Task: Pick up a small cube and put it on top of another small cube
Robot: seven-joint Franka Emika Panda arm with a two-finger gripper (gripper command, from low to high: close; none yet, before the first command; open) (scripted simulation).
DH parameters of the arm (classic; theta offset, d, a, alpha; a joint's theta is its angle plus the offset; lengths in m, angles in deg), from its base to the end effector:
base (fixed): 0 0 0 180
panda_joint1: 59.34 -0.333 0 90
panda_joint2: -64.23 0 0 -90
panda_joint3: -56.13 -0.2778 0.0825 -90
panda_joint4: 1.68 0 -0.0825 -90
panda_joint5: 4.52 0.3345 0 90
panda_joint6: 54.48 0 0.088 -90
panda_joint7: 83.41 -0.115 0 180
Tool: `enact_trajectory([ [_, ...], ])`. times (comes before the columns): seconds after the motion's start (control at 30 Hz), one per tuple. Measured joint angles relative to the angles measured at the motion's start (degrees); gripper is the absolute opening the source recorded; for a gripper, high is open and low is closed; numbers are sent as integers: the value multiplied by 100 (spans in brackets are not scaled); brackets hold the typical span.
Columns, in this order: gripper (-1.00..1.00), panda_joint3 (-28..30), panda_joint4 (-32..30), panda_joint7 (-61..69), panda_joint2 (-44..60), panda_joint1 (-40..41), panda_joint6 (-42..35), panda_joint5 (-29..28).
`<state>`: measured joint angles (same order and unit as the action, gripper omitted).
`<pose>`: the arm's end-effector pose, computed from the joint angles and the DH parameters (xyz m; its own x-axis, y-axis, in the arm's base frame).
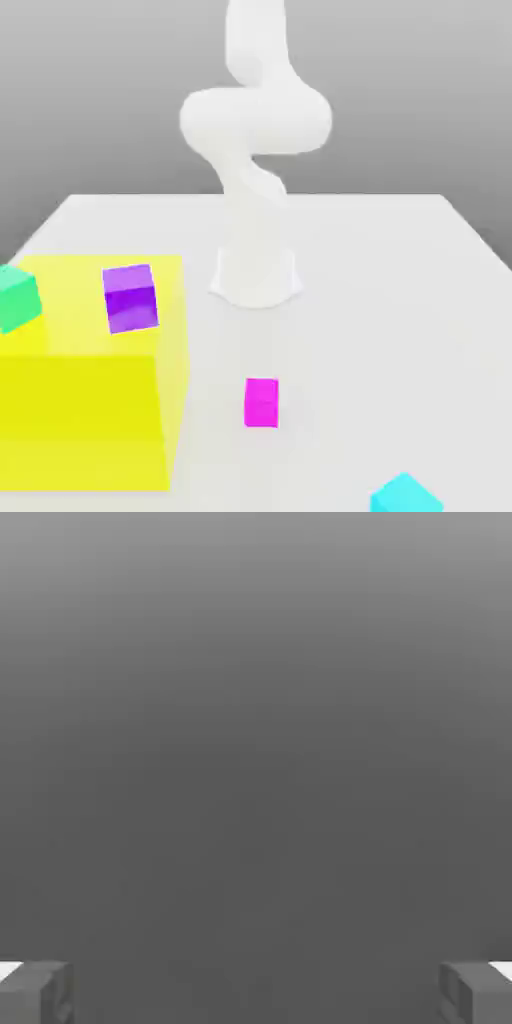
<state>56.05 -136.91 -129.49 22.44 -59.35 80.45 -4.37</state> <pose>0.3573 0.0008 0.6295 0.5204 -0.7205 0.4583 -0.5388 -0.6934 -0.4784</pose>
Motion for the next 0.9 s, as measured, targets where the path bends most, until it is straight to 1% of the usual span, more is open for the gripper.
enact_trajectory([
  [0.4, 0, -85, -1911, -158, 2377, -3, 1819, 67],
  [0.6, 0, -91, -2985, -316, 3843, -38, 2912, 13],
  [0.7, 0, -69, -3052, -369, 4510, -51, 3441, -38],
  [0.87, 0, -6, -2884, -413, 5553, -102, 4288, -93],
  [0.9, -100, 1, -2858, -413, 5691, -110, 4399, -93],
])
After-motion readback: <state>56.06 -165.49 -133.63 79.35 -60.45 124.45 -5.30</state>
